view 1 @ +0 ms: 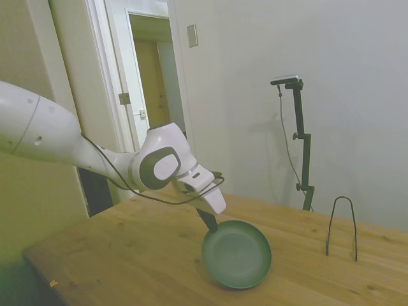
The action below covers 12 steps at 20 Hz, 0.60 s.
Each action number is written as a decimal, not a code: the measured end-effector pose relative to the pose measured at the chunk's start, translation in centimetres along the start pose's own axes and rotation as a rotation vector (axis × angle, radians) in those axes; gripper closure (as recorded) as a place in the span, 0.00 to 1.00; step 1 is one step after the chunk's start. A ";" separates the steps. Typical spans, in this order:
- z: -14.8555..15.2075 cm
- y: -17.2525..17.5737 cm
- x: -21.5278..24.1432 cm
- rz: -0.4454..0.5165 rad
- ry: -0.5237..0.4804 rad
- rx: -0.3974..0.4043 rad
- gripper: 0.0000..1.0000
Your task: Unload the plate
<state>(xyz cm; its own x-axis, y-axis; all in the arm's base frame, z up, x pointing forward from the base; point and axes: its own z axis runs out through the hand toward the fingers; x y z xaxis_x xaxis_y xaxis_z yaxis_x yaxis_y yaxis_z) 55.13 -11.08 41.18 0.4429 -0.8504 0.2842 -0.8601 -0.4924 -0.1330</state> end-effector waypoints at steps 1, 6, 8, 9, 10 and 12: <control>0.6 0.0 -0.1 -0.001 -0.005 -0.008 1.00; 3.1 -0.1 -0.5 0.001 -0.049 -0.057 1.00; 3.5 -0.1 -0.5 0.007 -0.067 -0.071 1.00; 3.5 -0.1 -0.4 0.009 -0.069 -0.073 1.00; 3.5 -0.1 -0.3 0.010 -0.070 -0.072 1.00; 3.4 -0.1 -0.1 0.011 -0.069 -0.072 1.00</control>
<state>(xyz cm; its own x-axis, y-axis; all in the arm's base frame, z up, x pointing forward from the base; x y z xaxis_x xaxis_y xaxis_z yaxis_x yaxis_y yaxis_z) 56.00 -11.56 37.89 0.4475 -0.8676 0.2170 -0.8799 -0.4705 -0.0665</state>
